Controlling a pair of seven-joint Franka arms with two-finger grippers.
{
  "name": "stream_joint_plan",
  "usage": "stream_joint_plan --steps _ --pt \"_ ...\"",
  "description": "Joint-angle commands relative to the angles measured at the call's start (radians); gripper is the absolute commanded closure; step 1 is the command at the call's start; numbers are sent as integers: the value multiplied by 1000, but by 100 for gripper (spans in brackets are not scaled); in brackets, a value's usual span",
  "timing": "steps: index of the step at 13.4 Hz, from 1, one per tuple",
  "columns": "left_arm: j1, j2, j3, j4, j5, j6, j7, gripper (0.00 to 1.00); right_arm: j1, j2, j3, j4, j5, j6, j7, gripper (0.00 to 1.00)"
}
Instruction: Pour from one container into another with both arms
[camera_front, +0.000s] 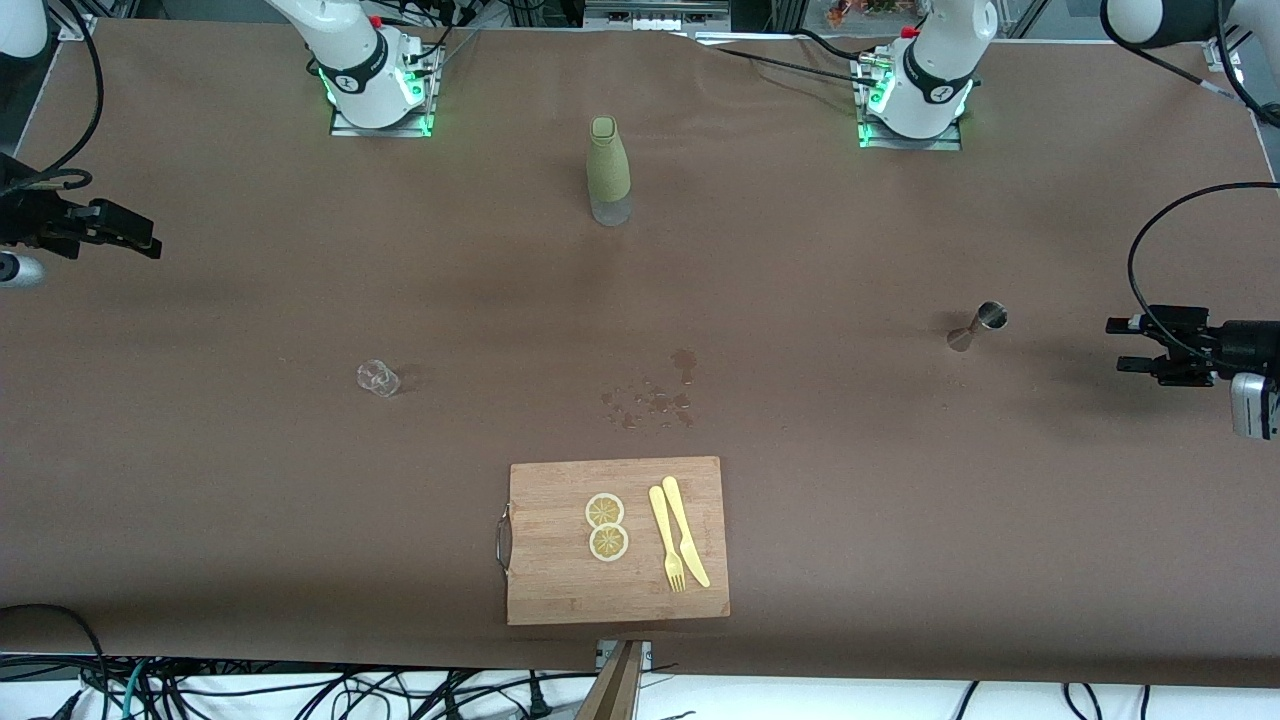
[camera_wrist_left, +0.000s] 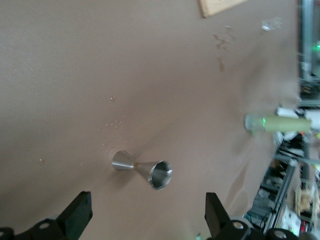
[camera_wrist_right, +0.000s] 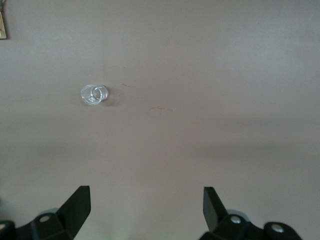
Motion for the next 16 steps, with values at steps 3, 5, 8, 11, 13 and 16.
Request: stream_joint_plan --steps 3,5,8,11,13,16 --pt "-142 -190 -62 -9 253 98 -243 0 12 -13 45 -5 -3 2 69 0" --pt "-165 -273 -101 -9 404 153 -243 0 12 -13 45 -5 -1 2 71 0" --pt "-156 -357 -125 -14 479 273 -256 0 12 -13 45 -4 6 10 72 0" --pt "-162 -439 -153 -24 510 228 -514 0 14 -13 45 -4 9 7 74 0" --pt "-162 -468 -228 -32 538 175 -757 0 14 -13 45 -4 11 6 74 0" --pt "-162 -476 -337 -29 605 164 -846 0 15 -13 51 -4 11 4 74 0"
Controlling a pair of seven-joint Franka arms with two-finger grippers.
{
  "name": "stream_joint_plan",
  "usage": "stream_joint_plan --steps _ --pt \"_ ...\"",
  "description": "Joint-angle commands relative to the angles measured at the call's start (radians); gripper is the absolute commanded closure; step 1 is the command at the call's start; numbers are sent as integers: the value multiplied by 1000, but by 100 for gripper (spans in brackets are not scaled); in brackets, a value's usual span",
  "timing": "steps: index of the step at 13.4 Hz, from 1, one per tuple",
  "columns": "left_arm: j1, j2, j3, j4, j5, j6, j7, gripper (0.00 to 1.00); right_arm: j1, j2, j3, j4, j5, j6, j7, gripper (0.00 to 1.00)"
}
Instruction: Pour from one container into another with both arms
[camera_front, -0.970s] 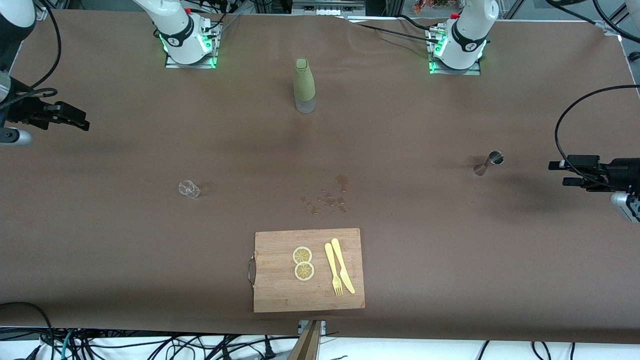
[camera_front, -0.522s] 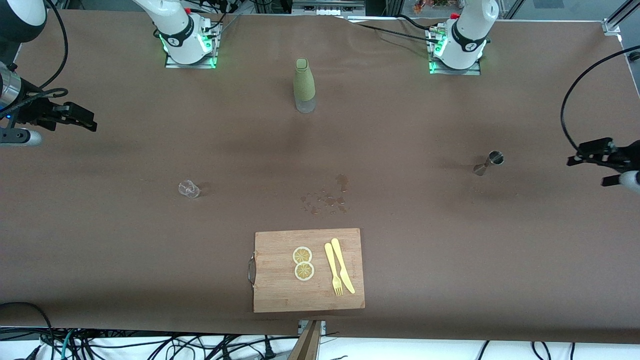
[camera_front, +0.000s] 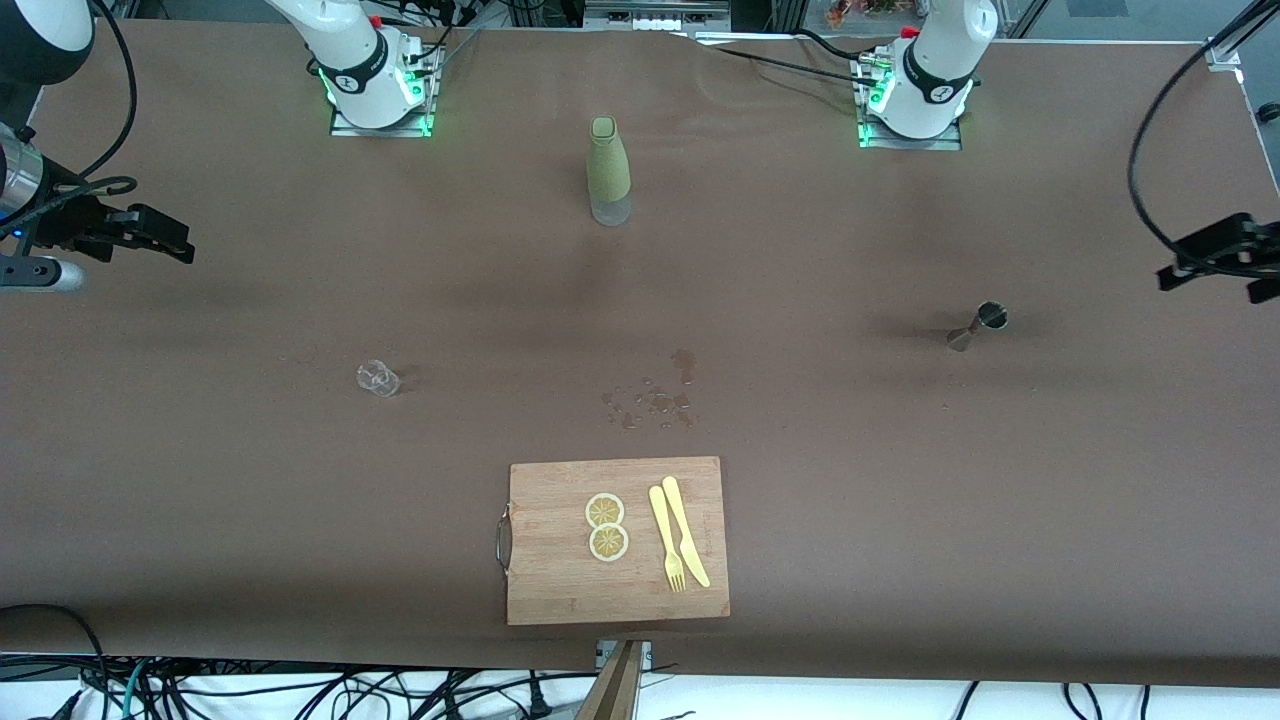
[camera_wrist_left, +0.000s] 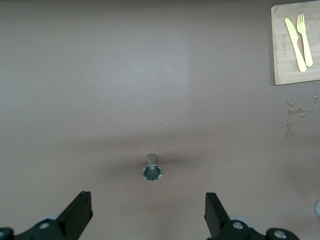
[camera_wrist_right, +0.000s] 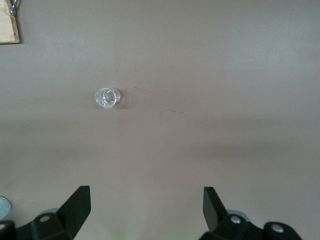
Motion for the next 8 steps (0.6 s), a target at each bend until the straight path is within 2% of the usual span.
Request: stream_joint_plan --steps 1,3,8 --pt "3 -22 -93 -27 103 1 -106 0 0 -13 6 -3 10 -1 18 0" --pt "2 -22 -124 -30 114 -4 -185 0 -1 -13 6 0 10 -2 18 0" --pt "2 -5 -123 -55 102 2 -177 0 0 -12 6 0 10 -1 18 0"
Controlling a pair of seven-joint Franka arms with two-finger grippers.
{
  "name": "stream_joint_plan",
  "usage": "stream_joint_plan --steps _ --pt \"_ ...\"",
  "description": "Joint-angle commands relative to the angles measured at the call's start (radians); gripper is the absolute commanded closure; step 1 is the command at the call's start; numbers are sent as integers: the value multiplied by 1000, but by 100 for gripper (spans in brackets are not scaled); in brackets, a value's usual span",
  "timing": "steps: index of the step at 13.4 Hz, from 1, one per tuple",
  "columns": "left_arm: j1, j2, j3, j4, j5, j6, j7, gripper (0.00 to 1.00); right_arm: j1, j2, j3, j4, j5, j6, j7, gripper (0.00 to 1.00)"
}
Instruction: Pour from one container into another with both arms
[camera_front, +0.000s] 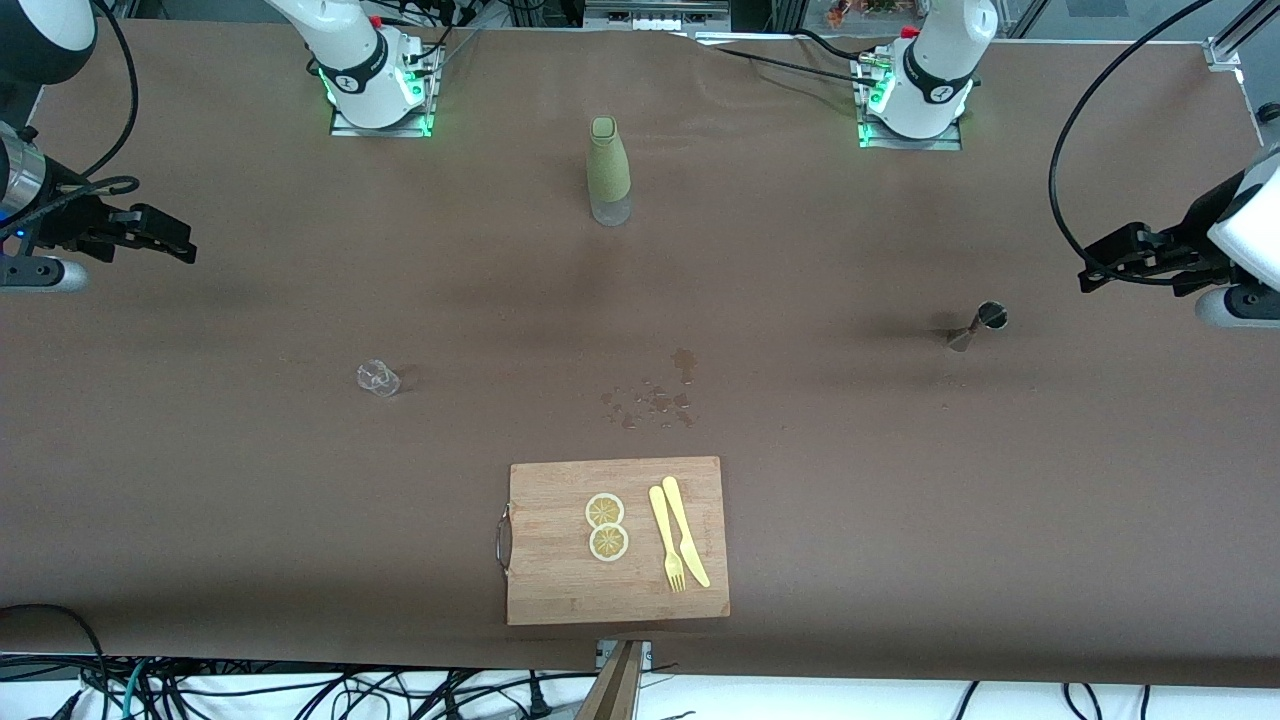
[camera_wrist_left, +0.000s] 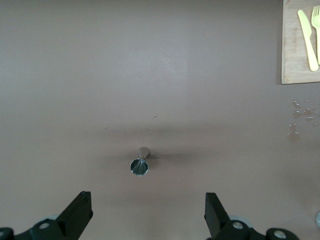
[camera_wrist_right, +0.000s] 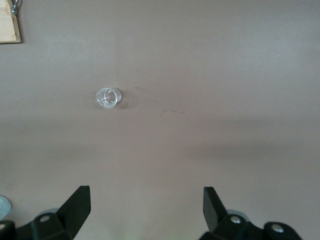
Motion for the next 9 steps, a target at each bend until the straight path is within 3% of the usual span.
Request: stream_joint_plan --steps 1,9 --pt "1 -2 -6 -15 15 4 -11 0 -1 -12 4 1 10 -1 18 0" --pt "0 2 -4 -15 14 4 -11 0 0 -13 19 1 10 -4 18 0"
